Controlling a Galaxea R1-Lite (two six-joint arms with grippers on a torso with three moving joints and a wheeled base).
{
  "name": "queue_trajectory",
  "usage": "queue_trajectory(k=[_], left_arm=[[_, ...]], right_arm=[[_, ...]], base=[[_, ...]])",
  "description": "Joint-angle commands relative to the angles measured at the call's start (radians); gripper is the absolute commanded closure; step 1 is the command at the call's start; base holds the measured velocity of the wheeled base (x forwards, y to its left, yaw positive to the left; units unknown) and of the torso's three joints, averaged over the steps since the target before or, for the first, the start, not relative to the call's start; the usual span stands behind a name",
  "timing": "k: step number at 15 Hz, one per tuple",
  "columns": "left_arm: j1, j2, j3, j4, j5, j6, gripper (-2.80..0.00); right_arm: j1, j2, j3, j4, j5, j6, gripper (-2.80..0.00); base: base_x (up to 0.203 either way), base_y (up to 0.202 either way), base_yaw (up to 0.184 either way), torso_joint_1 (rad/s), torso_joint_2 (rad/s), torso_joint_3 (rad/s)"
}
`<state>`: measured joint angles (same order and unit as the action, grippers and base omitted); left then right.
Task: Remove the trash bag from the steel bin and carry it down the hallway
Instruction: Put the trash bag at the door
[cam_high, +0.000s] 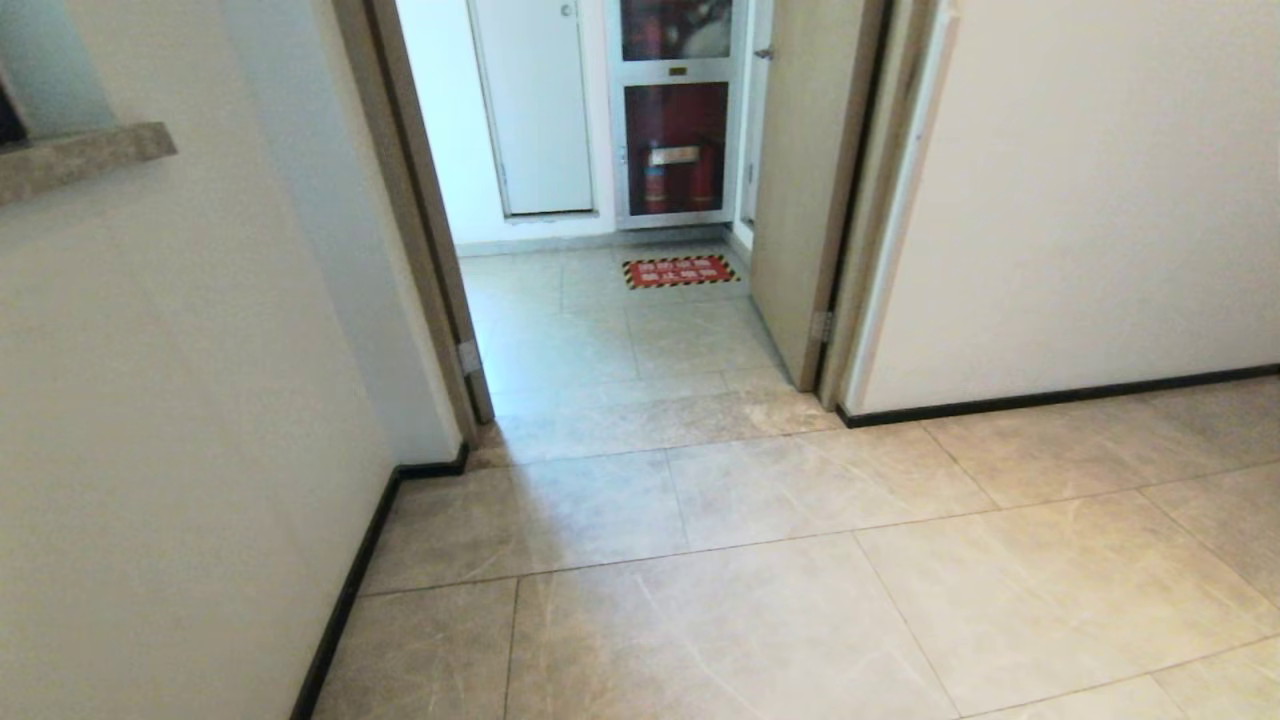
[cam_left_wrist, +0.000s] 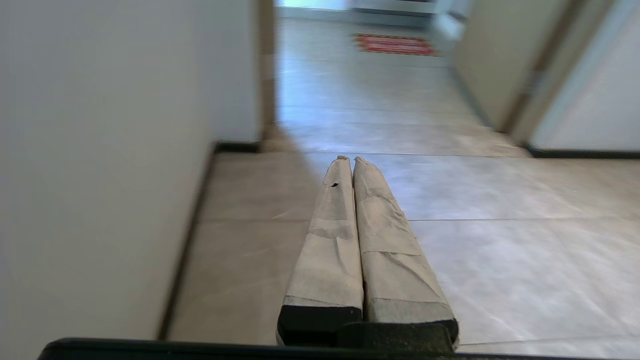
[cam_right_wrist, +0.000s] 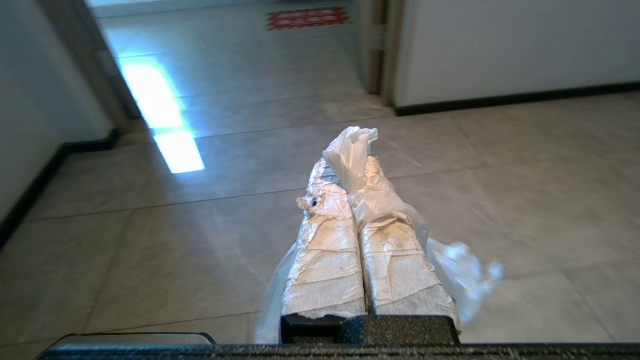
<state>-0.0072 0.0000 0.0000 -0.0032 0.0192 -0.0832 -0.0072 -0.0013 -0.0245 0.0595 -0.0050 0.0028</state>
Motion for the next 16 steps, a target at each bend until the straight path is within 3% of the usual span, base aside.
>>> queue_trajectory(k=[1, 11, 16], left_arm=[[0.0, 0.0, 0.0, 0.0, 0.001, -0.001, 0.0], [0.0, 0.0, 0.0, 0.0, 0.001, -0.001, 0.0], [0.0, 0.0, 0.0, 0.0, 0.001, -0.004, 0.0]], right_arm=[[0.0, 0.0, 0.0, 0.0, -0.001, 0.002, 0.0], [0.0, 0.0, 0.0, 0.0, -0.003, 0.002, 0.0], [0.0, 0.0, 0.0, 0.0, -0.003, 0.002, 0.0]], base=[[0.002, 0.009, -0.16, -0.002, 0.0, 0.002], [0.0, 0.001, -0.021, 0.0, 0.0, 0.001], [-0.001, 0.004, -0.145, 0.002, 0.0, 0.004]])
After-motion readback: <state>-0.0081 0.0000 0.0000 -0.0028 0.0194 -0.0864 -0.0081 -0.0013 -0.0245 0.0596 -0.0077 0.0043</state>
